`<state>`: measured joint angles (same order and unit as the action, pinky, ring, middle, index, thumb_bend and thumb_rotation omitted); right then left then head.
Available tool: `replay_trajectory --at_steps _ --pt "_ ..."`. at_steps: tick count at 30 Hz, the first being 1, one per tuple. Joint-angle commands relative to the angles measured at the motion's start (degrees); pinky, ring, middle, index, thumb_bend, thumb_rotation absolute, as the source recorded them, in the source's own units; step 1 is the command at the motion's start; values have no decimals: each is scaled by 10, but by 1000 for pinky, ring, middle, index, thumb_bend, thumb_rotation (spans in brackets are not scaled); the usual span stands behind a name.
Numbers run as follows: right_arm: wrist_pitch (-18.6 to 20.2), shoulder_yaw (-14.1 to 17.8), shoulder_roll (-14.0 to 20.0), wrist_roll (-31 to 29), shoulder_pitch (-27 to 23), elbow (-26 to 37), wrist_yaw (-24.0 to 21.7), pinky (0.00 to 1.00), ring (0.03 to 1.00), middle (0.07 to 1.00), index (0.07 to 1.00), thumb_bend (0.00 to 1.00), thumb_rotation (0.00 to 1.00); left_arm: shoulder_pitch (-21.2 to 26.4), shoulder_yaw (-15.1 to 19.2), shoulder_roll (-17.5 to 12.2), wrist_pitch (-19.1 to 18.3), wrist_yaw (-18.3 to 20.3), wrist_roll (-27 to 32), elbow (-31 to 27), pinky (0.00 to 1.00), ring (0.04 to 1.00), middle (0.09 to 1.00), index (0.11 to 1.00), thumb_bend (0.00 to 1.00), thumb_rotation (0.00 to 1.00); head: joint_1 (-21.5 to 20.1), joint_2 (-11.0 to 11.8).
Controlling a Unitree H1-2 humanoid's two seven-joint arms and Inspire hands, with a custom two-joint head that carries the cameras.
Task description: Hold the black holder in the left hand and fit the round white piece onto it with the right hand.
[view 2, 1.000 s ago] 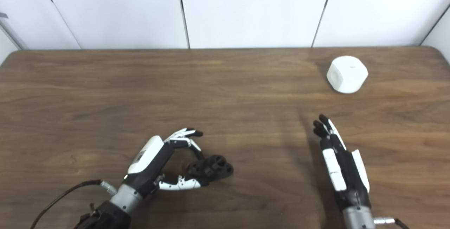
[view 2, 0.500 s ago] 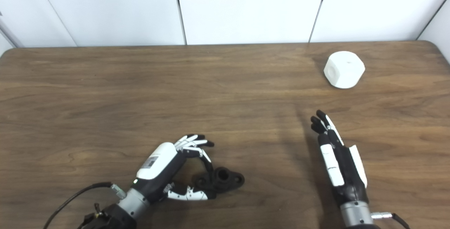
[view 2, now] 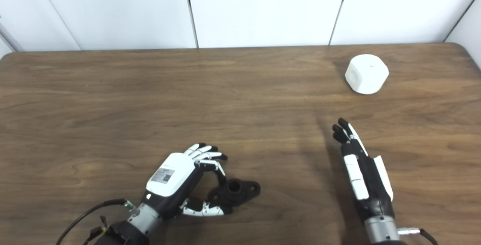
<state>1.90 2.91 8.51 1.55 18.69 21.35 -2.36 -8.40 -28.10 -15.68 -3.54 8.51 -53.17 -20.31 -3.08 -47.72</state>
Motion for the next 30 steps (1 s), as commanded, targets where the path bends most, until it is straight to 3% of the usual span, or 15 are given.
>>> replay_trajectory --at_steps 1,6,10,15,18,24,26,30 --pt "4 6 4 -9 4 17 -3 1000 924 920 946 546 1000 -20 4 -14 -19 20 -40 32 950 891 806 489 518 49 -1 1" --pt "15 18 9 -40 4 37 -8 1000 933 930 946 515 1000 -20 7 -12 -21 22 -36 31 955 898 813 489 518 50 -13 5" --pt "46 34 26 -28 -12 68 -6 997 929 919 935 548 1000 -17 10 -15 -18 21 -30 36 938 893 812 489 518 50 -42 19" --pt "90 50 48 -23 -40 103 -8 990 969 945 934 540 852 -18 15 -23 -9 19 -28 38 916 883 805 489 518 49 -71 32" --pt "114 53 68 24 -59 114 -4 913 954 942 931 568 747 -24 20 -24 -2 13 -22 37 898 876 801 488 518 49 -88 41" --pt "169 53 104 137 -96 142 -6 888 922 927 931 640 631 -30 27 -27 8 12 -23 38 887 869 797 488 519 49 -114 58" --pt "183 52 117 163 -116 142 -11 853 906 921 920 650 550 -32 29 -29 10 15 -20 36 890 871 801 488 518 48 -120 66" --pt "226 47 144 216 -150 142 -30 888 923 929 907 720 446 -36 34 -30 19 7 -19 42 892 871 799 488 519 48 -125 75"
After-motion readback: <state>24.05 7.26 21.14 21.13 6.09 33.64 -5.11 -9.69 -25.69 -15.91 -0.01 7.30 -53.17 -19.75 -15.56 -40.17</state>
